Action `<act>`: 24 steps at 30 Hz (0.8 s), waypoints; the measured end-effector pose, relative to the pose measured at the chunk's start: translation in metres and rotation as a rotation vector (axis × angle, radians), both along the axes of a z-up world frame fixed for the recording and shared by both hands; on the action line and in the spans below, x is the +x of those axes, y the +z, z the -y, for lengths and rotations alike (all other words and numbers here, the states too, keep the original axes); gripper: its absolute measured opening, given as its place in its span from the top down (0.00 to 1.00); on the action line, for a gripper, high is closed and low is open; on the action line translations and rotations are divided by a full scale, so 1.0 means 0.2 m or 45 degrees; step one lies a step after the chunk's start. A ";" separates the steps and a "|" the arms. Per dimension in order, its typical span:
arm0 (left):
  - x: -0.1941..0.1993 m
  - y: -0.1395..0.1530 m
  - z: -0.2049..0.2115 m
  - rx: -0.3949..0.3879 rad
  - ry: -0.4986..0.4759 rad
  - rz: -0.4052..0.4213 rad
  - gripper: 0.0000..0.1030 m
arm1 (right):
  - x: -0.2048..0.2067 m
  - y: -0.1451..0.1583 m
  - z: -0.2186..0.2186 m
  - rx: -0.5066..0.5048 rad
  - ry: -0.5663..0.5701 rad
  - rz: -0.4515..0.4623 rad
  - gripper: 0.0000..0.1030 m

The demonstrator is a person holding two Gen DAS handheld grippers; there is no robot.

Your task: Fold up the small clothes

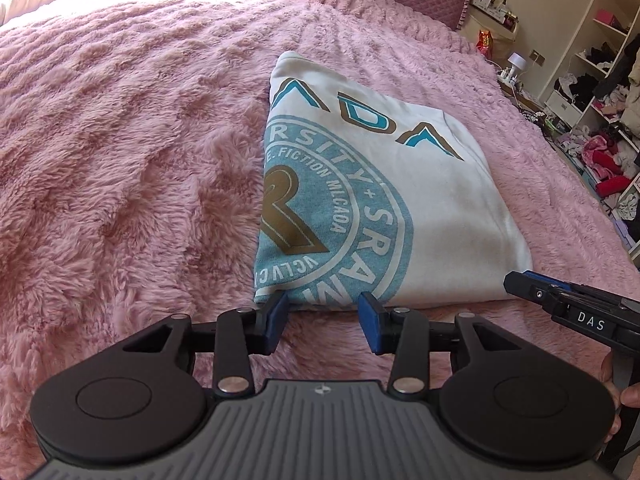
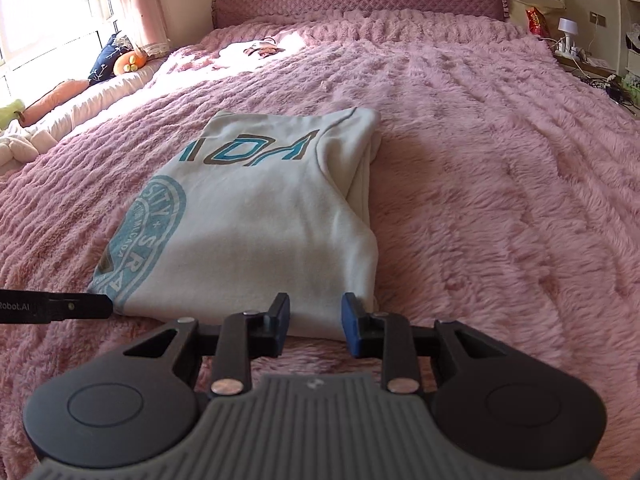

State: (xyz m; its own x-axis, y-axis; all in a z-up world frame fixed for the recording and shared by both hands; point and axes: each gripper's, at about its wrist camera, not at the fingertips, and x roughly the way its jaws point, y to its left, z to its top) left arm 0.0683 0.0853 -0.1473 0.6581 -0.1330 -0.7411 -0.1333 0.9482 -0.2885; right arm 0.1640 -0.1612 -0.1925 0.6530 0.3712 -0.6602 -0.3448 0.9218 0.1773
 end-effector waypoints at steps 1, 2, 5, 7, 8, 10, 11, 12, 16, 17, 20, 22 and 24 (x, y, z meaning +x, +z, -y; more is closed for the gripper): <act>-0.01 0.01 0.00 -0.007 0.007 -0.001 0.53 | -0.01 0.03 0.00 0.012 -0.003 0.002 0.75; -0.02 0.03 0.00 -0.013 0.014 0.006 0.53 | -0.03 0.06 0.00 0.029 -0.007 0.008 0.75; -0.08 0.12 0.01 0.002 0.032 0.020 0.52 | -0.10 0.18 -0.02 0.046 -0.025 0.034 0.65; -0.12 0.19 0.03 0.022 0.057 0.013 0.50 | -0.16 0.26 -0.04 0.028 -0.041 0.049 0.59; -0.14 0.24 0.04 0.035 0.071 0.012 0.46 | -0.20 0.30 -0.05 0.017 -0.044 0.055 0.58; -0.19 0.31 0.06 0.063 0.087 0.008 0.39 | -0.26 0.38 -0.07 -0.005 -0.055 0.062 0.46; -0.21 0.35 0.07 0.080 0.093 0.010 0.36 | -0.30 0.41 -0.08 -0.014 -0.068 0.061 0.41; -0.23 0.38 0.08 0.098 0.096 0.015 0.33 | -0.34 0.44 -0.09 -0.019 -0.082 0.056 0.35; -0.31 0.49 0.15 0.158 0.110 0.025 0.23 | -0.45 0.51 -0.12 -0.013 -0.087 0.035 0.23; -0.32 0.51 0.16 0.164 0.111 0.024 0.21 | -0.47 0.52 -0.12 -0.023 -0.086 0.036 0.22; -0.36 0.55 0.20 0.192 0.124 0.008 0.16 | -0.53 0.55 -0.13 -0.067 -0.097 0.038 0.21; -0.38 0.56 0.22 0.210 0.128 0.000 0.15 | -0.57 0.55 -0.13 -0.085 -0.099 0.029 0.21; -0.39 0.56 0.24 0.212 0.121 0.004 0.15 | -0.60 0.55 -0.12 -0.094 -0.094 0.017 0.21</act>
State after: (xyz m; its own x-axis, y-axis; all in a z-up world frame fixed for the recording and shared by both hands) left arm -0.0103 0.0382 -0.0343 0.6639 0.0546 -0.7458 -0.2241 0.9660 -0.1288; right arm 0.0441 -0.1366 -0.0825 0.6858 0.2723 -0.6749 -0.2772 0.9552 0.1037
